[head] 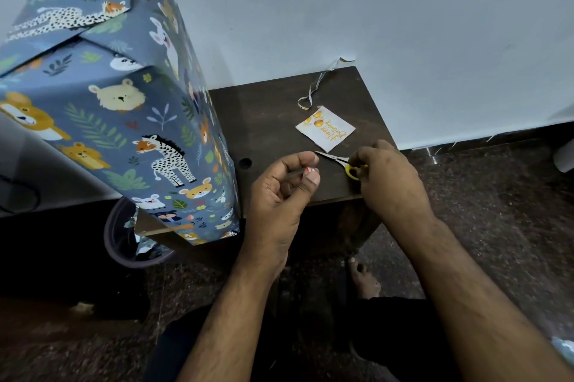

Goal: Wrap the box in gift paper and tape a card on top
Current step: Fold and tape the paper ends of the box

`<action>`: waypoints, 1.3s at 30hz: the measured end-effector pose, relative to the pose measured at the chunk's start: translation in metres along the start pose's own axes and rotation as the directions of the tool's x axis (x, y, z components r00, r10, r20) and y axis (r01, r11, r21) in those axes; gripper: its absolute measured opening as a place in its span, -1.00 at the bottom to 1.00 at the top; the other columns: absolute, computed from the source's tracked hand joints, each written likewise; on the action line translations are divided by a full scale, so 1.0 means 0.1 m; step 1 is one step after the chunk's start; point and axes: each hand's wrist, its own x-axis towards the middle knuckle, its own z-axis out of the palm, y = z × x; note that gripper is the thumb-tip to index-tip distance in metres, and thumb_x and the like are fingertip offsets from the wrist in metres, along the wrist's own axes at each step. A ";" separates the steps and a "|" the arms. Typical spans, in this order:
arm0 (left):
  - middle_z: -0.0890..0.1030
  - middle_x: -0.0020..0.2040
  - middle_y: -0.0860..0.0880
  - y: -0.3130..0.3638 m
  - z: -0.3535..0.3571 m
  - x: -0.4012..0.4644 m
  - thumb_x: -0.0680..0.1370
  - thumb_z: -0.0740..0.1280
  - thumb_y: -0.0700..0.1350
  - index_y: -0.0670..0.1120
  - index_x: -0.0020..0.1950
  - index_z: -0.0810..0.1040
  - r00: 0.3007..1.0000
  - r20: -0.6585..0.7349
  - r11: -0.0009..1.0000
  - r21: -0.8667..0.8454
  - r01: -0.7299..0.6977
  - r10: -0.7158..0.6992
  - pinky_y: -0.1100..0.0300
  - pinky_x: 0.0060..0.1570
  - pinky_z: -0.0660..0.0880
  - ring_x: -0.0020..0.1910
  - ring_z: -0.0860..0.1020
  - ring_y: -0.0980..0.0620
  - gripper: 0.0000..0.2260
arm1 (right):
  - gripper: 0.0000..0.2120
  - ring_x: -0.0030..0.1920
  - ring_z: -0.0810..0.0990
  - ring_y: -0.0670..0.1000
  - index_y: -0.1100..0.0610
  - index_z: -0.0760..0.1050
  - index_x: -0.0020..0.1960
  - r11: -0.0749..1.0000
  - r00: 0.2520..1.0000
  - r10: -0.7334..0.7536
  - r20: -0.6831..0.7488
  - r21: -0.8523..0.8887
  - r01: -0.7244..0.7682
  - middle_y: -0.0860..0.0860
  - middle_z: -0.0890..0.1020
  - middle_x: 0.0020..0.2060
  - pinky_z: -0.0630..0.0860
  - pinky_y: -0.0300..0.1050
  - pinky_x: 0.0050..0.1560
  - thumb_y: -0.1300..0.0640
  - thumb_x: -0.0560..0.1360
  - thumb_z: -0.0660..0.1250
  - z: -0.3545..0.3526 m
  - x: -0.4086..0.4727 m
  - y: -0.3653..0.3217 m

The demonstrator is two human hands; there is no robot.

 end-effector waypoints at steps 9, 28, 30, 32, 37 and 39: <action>0.71 0.15 -0.01 0.02 0.00 -0.01 0.57 0.41 -0.30 -0.13 0.17 0.63 1.000 0.012 1.000 -0.002 -0.004 0.004 0.29 0.05 0.52 0.17 0.66 0.02 -0.80 | -0.77 0.09 0.56 0.18 0.10 0.50 0.19 0.997 0.998 0.058 -0.006 -0.053 -0.058 0.07 0.53 0.09 0.48 0.03 0.01 0.09 0.56 0.41 0.02 0.00 -0.02; 0.68 0.21 0.02 0.01 -0.15 0.08 0.61 0.38 -0.29 -0.11 0.23 0.61 0.998 0.003 0.991 0.119 -0.062 0.063 0.20 -0.21 0.59 0.10 0.61 0.12 -0.78 | -0.79 -0.22 0.60 -0.10 -0.08 0.52 0.18 0.860 0.868 -0.463 0.181 0.328 0.390 -0.11 0.64 -0.13 0.53 -0.14 -0.15 0.08 0.56 0.40 -0.35 -0.19 0.10; 0.67 0.22 0.03 0.01 -0.16 0.06 0.61 0.36 -0.30 -0.10 0.23 0.61 0.999 -0.010 0.994 0.103 -0.034 0.035 0.09 -0.23 0.64 0.10 0.59 0.14 -0.78 | -0.77 -0.17 0.60 -0.10 -0.10 0.49 0.18 0.858 0.849 -0.476 0.230 0.332 0.392 -0.11 0.63 -0.12 0.57 -0.06 -0.09 -0.01 0.55 0.39 -0.34 -0.20 0.14; 0.67 0.22 0.05 0.02 -0.16 0.05 0.61 0.36 -0.30 -0.06 0.20 0.61 1.000 -0.010 0.993 0.116 -0.022 0.023 0.03 -0.23 0.66 0.11 0.59 0.15 -0.78 | -0.71 -0.15 0.61 -0.09 -0.14 0.49 0.18 0.869 0.842 -0.467 0.269 0.318 0.380 -0.11 0.63 -0.11 0.58 0.03 -0.06 -0.17 0.50 0.34 -0.34 -0.19 0.18; 0.67 0.21 0.07 0.03 -0.15 0.04 0.61 0.36 -0.30 -0.06 0.20 0.62 0.999 0.041 0.987 0.153 -0.040 0.034 0.08 -0.24 0.66 0.12 0.60 0.10 -0.78 | -0.77 -0.14 0.60 -0.03 -0.12 0.54 0.20 0.851 0.825 -0.470 0.313 0.408 0.329 -0.06 0.66 -0.14 0.56 0.05 -0.01 0.06 0.57 0.40 -0.36 -0.14 0.28; 0.67 0.23 0.07 0.03 -0.15 0.03 0.62 0.36 -0.30 -0.05 0.21 0.61 0.997 0.075 0.986 0.158 -0.046 0.035 0.12 -0.26 0.64 0.20 0.62 0.05 -0.77 | -0.76 -0.13 0.61 -0.03 -0.11 0.55 0.21 0.850 0.813 -0.476 0.335 0.414 0.326 -0.06 0.66 -0.14 0.57 0.06 -0.01 0.11 0.58 0.41 -0.36 -0.12 0.31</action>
